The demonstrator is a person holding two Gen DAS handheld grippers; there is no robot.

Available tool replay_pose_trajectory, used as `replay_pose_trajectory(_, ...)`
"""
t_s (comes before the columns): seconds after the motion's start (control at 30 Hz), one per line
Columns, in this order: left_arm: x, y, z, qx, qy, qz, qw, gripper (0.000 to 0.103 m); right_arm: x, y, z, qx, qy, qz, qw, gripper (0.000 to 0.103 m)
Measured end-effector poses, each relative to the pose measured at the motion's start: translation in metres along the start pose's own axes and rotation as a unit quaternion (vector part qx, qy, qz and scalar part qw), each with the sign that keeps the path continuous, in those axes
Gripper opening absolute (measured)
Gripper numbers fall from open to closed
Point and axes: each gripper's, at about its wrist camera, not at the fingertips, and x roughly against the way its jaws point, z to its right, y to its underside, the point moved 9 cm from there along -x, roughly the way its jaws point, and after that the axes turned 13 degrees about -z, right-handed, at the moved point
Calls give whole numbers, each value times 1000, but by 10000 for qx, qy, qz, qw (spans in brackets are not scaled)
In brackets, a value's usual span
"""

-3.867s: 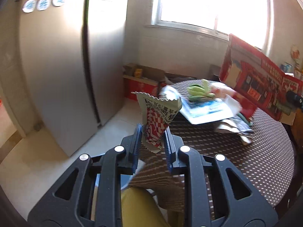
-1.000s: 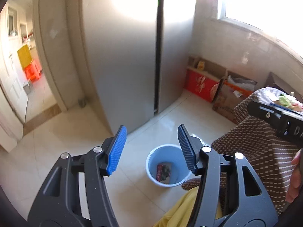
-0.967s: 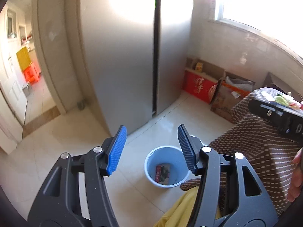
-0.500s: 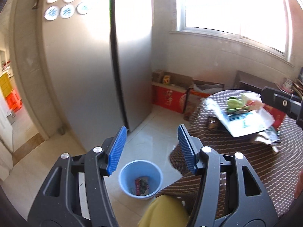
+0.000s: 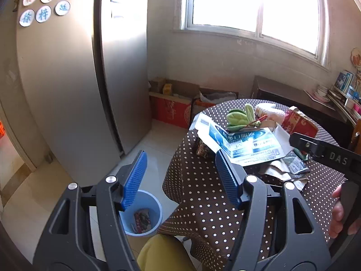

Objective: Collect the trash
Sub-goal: 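Grasp the white-blue medicine box with the right tool, then lift the medicine box with the right tool while the left tool reaches for a dark snack wrapper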

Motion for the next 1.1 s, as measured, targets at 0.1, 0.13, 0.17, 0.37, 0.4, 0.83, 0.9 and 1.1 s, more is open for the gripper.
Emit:
replay_pose_trajectory(0.1, -8, 2, -5, 79, 33, -117, 9999, 63, -18, -1, -4, -76, -45, -193, 9998, 78)
replay_pose_trajectory(0.13, -11, 2, -6, 102, 47, -132, 9998, 63, -23, -3, -6, -88, -28, -253, 9996, 78)
replay_pose_trajectory(0.17, -12, 1, -7, 111, 49, -140, 9998, 63, -29, -6, -7, -95, -14, -263, 9996, 78)
replay_pose_trajectory(0.37, -19, 0, -20, 176, -56, -170, 9997, 63, -59, -17, -9, -259, 68, -582, 9979, 20)
replay_pose_trajectory(0.4, -19, 0, -23, 174, -105, -167, 9997, 63, -59, -19, -9, -322, -95, -554, 9979, 16)
replay_pose_trajectory(0.83, -18, 2, -41, 440, -107, -131, 9989, 63, 22, -33, -2, -687, -900, 440, 9926, 4)
replay_pose_trajectory(0.9, -19, 1, -35, 390, -76, -146, 9991, 65, 37, -37, 1, -752, -973, 611, 9905, 4)
replay_pose_trajectory(1.1, -26, -5, -16, 166, 118, -181, 9996, 67, 74, -54, 16, -750, -904, 1068, 9873, 4)
